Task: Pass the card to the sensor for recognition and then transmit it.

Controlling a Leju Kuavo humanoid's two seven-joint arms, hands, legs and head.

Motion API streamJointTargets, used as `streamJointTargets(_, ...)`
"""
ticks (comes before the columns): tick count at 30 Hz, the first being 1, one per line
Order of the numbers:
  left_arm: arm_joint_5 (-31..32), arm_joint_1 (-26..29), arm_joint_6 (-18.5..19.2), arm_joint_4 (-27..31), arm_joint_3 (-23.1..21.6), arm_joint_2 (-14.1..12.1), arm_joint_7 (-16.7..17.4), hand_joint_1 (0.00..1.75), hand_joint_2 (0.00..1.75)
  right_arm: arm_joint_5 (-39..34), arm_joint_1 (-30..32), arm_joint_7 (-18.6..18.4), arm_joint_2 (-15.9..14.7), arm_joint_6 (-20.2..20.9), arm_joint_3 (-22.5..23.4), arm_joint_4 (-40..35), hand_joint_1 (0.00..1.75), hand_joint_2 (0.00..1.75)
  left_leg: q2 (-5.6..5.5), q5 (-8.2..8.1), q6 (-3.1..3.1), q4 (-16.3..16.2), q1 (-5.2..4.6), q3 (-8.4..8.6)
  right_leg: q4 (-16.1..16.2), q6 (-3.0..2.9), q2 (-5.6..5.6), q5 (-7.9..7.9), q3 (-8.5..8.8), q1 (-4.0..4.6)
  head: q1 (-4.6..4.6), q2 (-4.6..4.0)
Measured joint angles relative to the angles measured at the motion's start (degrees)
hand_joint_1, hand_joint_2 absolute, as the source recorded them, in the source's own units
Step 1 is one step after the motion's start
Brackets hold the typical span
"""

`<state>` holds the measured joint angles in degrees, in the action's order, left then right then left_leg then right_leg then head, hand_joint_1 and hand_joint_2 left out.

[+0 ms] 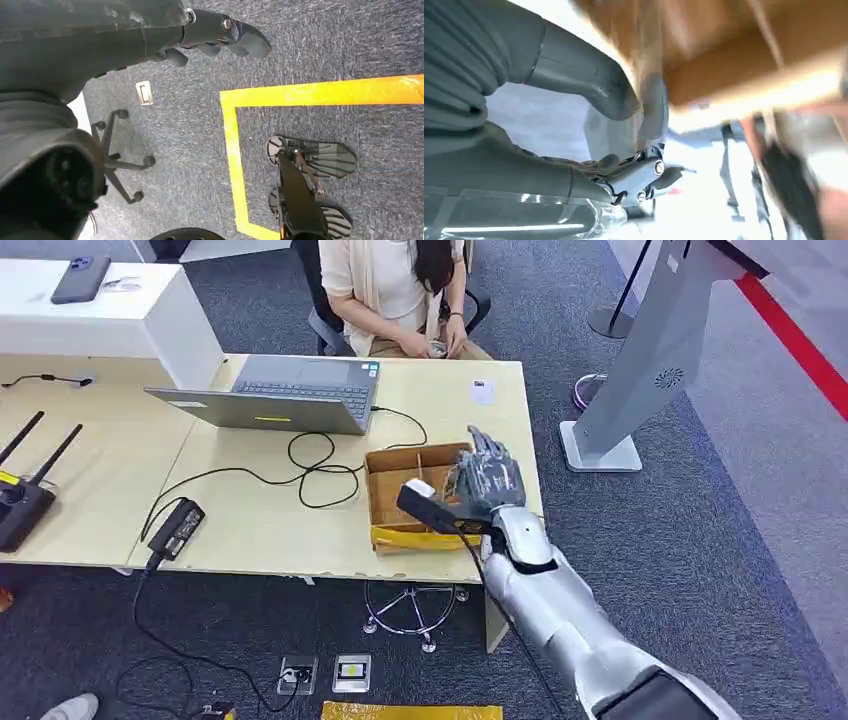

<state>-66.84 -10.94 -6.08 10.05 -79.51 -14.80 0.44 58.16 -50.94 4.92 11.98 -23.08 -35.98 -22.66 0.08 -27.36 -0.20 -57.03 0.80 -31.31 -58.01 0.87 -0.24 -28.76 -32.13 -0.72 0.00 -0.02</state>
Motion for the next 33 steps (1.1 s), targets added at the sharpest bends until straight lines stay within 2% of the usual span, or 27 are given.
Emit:
streamJointTargets(3,0.0,-0.5,0.1,0.0,-0.2,0.0,0.0,0.00,0.00,0.8,-7.2,0.9,-0.5,0.9,0.2,-0.9,1.75,1.75,0.00,0.07,-0.01,0.0,0.01,-0.01,0.0,-0.03,-0.01,0.02,0.00,0.02,0.00,0.00)
streamJointTargets(10,-0.5,-1.1,0.1,0.0,-0.7,0.0,0.0,0.00,0.00,3.1,-14.8,2.5,-0.2,1.6,0.2,-1.2,1.75,1.75,0.00,0.07,-0.02,0.0,0.01,-0.04,0.0,-0.03,-0.01,0.02,0.00,0.02,0.00,0.02)
streamJointTargets(15,-0.6,-1.1,0.1,0.0,-0.8,-0.1,-0.1,0.00,0.00,3.9,-16.1,2.7,1.0,2.9,0.1,-1.2,1.75,1.75,-0.02,0.07,-0.02,0.0,0.01,-0.05,0.0,-0.03,-0.03,0.02,-0.01,0.02,0.00,0.00)
streamJointTargets(19,-0.3,-1.3,0.4,0.0,-1.1,-0.1,-0.2,0.00,0.00,3.9,-16.7,2.8,1.6,5.4,0.1,-0.7,1.75,1.75,-0.02,0.07,-0.02,0.0,0.01,-0.05,0.0,-0.03,-0.03,0.02,0.00,0.02,0.02,0.02)
streamJointTargets(25,-0.6,-2.0,0.2,-0.1,-1.2,-0.2,-0.2,0.00,0.00,2.8,-16.0,2.1,3.1,11.9,0.0,0.6,1.75,1.75,-0.02,0.07,-0.02,0.0,0.02,-0.05,0.0,-0.04,-0.03,0.02,0.00,0.02,0.02,0.02)
streamJointTargets(30,-0.6,-2.0,0.5,-0.1,-1.6,-0.2,-0.2,0.00,0.00,3.0,-15.2,0.9,4.1,12.2,0.0,1.4,1.75,1.75,-0.01,0.07,-0.02,0.0,0.02,-0.06,0.0,-0.04,-0.02,0.02,-0.01,0.03,0.00,0.02)
streamJointTargets(33,-0.5,-2.1,0.6,-0.1,-1.7,-0.2,-0.2,0.00,0.00,3.9,-14.7,-0.7,4.6,13.7,0.0,2.1,1.75,1.75,-0.02,0.07,-0.02,0.0,0.02,-0.07,0.0,-0.04,-0.02,0.01,-0.03,0.03,0.00,0.02)
